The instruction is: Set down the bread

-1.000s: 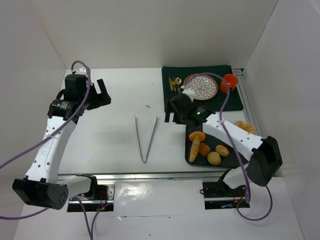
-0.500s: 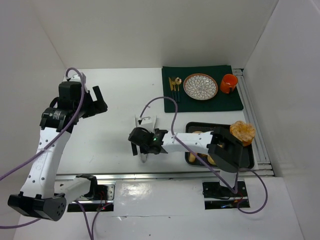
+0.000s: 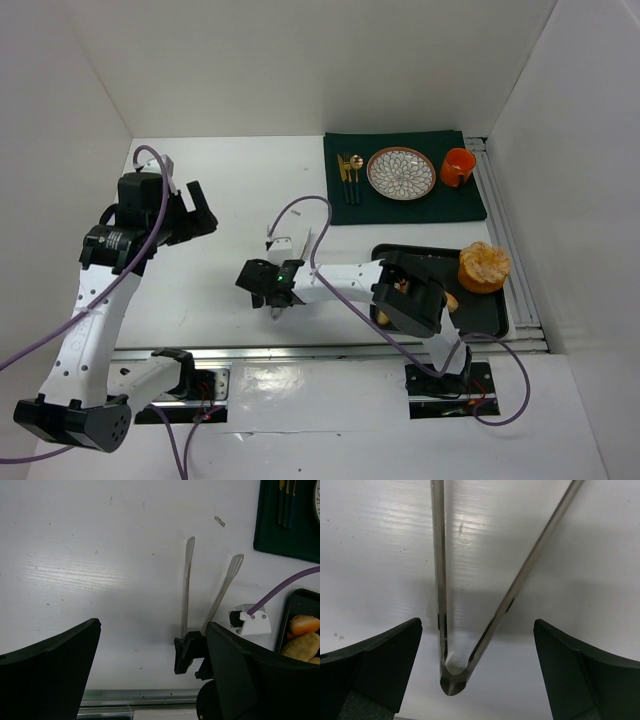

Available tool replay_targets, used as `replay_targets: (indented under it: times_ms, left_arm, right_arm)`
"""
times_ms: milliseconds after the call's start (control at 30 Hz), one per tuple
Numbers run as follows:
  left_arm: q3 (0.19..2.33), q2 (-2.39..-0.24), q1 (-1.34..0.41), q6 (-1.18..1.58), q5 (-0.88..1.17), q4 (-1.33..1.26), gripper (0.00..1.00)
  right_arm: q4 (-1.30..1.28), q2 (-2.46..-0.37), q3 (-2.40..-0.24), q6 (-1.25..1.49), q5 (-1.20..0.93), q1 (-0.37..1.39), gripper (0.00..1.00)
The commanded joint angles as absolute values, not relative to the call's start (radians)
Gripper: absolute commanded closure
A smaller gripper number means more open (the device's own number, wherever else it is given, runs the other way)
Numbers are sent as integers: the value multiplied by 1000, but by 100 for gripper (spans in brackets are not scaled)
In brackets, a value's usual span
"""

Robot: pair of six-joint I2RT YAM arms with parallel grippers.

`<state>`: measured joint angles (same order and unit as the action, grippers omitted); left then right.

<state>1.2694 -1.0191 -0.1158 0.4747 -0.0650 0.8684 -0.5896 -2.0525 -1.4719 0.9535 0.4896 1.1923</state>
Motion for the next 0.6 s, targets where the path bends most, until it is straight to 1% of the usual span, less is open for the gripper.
replay_targets:
  times_ms: [0, 167, 400, 467, 533, 567]
  left_arm:
    - [1262, -1000, -132, 486, -55, 847, 0]
    - [1252, -991, -132, 486, -63, 836, 0]
    - [1243, -982, -141, 486, -63, 836, 0]
    - [1243, -982, -141, 486, -63, 836, 0]
    - [1232, -971, -141, 486, -84, 836, 0]
    - [1232, -959, -141, 495, -84, 836, 0]
  right_arm:
    - [-652, -2046, -1511, 1026, 572, 1190, 0]
    - [-628, -2101, -1554, 1037, 607, 1134, 0]
    - [-572, -2171, -1595, 1002, 669, 1114, 0]
    - [-563, -2197, -1618, 1018, 669, 1114, 6]
    - [-563, -2206, -1618, 1037, 678, 1114, 22]
    - [-574, -2206, -1618, 1037, 689, 1123, 33]
